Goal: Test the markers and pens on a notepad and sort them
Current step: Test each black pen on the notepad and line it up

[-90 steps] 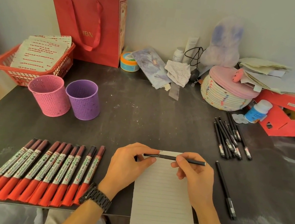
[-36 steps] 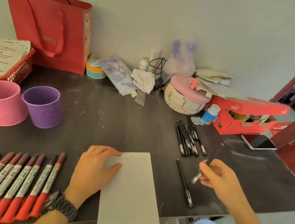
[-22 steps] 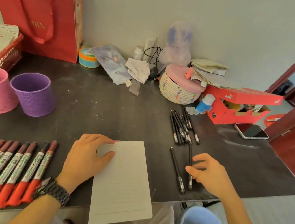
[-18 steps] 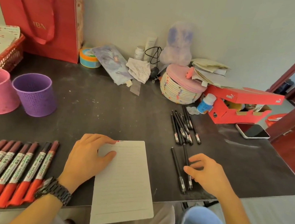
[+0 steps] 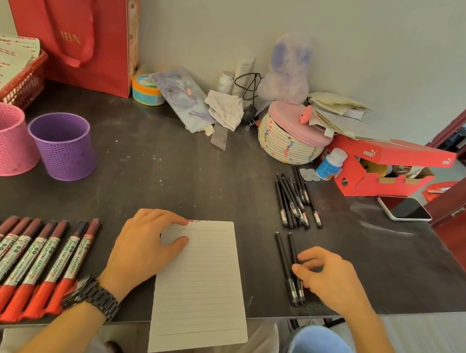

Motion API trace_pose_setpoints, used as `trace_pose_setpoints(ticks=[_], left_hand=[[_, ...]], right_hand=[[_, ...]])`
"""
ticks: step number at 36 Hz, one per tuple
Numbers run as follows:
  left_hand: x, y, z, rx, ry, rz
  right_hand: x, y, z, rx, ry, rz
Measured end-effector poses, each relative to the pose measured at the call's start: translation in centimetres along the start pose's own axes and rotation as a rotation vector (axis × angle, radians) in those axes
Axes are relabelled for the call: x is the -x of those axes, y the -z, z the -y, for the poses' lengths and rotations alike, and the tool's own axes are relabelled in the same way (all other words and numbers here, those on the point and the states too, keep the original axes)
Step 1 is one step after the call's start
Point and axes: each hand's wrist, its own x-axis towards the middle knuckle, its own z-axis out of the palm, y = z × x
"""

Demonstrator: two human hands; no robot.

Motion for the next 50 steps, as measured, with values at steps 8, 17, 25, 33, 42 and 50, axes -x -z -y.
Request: trace_pose_setpoints(ticks=[8, 17, 25, 33, 42, 50], left_hand=[[0.0, 0.0, -0.1, 0.003, 0.007, -0.003], [0.0, 0.1, -0.2, -0.002, 0.010, -0.004], [0.1, 0.2, -0.2, 0.009, -0.006, -0.015], [0.1, 0.2, -0.2, 0.009, -0.008, -0.017], [0.1, 0.3, -0.3, 0.017, 0.001, -0.007], [0.1, 0.1, -0.2, 0.014, 0.002, -0.010]], right_hand=[[0.0, -0.1, 0.2, 0.026, -0.001, 0.010], [-0.1, -0.7, 1.2, 0.036, -0.004, -0.025], [-0.2, -1.1, 1.8, 0.116, -0.022, -0.032], [0.4, -1.4, 1.4, 0.131, -0.032, -0.031], [1.6, -1.1, 1.2, 0.149, -0.052, -0.074], [3.5, -1.6, 0.9, 0.194, -0.083, 0.022]])
